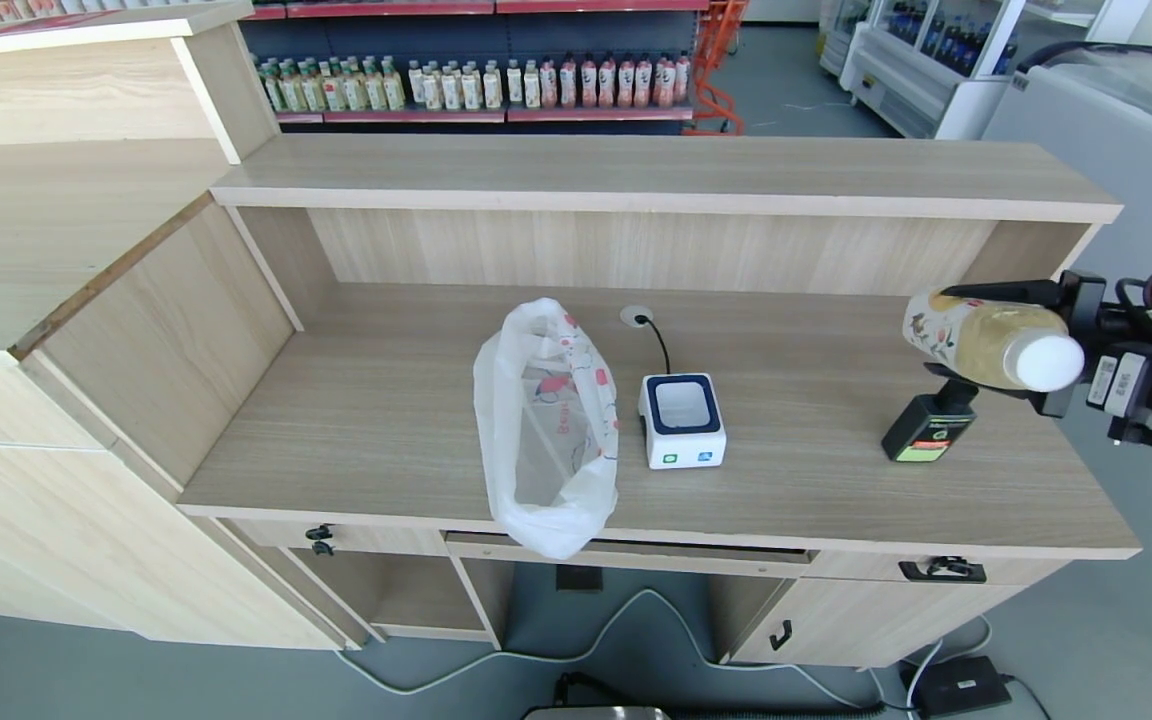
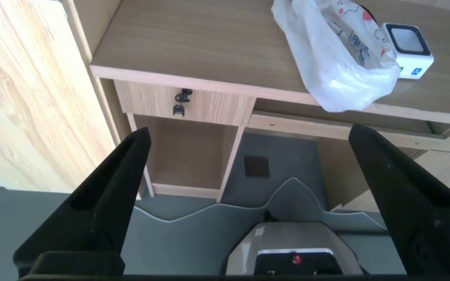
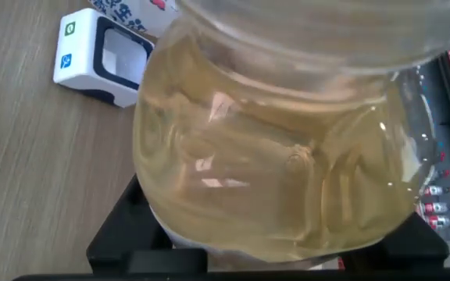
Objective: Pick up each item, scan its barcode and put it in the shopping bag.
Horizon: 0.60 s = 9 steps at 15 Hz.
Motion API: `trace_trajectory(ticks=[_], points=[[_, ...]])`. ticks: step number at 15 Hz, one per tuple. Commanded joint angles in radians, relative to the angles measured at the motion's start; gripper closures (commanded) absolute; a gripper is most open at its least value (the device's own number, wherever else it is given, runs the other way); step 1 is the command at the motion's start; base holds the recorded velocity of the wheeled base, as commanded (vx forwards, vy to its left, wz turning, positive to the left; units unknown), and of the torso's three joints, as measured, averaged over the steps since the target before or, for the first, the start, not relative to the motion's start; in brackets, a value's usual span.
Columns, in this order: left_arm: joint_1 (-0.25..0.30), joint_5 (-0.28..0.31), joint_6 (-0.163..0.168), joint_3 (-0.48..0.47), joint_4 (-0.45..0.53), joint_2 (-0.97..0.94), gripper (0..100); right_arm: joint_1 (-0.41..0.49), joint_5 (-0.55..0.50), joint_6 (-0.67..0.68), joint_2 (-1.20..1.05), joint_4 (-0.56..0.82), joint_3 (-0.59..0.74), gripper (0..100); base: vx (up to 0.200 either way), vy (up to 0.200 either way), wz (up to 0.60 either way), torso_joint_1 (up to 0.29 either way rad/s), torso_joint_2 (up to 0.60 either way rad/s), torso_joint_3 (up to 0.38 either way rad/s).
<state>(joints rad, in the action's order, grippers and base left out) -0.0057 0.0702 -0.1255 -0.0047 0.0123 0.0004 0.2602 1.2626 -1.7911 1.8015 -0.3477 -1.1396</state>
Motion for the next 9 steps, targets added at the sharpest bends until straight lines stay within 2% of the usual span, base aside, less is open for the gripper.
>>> trace_trajectory(ticks=[1,6,7,9], points=[[0.000,0.000,0.000,0.000,0.000,0.000,0,-0.036,-0.002,-0.005,0.025,-0.004,-0.049,100,0.000,0.000,0.00,0.000,0.00,0.000],[0.000,0.000,0.000,0.000,0.000,0.000,0,-0.061,-0.111,-0.024,0.025,-0.034,-0.143,100,0.000,0.000,0.00,0.000,0.00,0.000],[0.000,0.000,0.000,0.000,0.000,0.000,0,-0.064,-0.111,-0.004,0.024,-0.014,-0.140,100,0.000,0.000,0.00,0.000,0.00,0.000],[0.000,0.000,0.000,0.000,0.000,0.000,0,-0.065,-0.137,0.045,-0.007,0.116,-0.127,100,0.000,0.000,0.00,0.000,0.00,0.000]])
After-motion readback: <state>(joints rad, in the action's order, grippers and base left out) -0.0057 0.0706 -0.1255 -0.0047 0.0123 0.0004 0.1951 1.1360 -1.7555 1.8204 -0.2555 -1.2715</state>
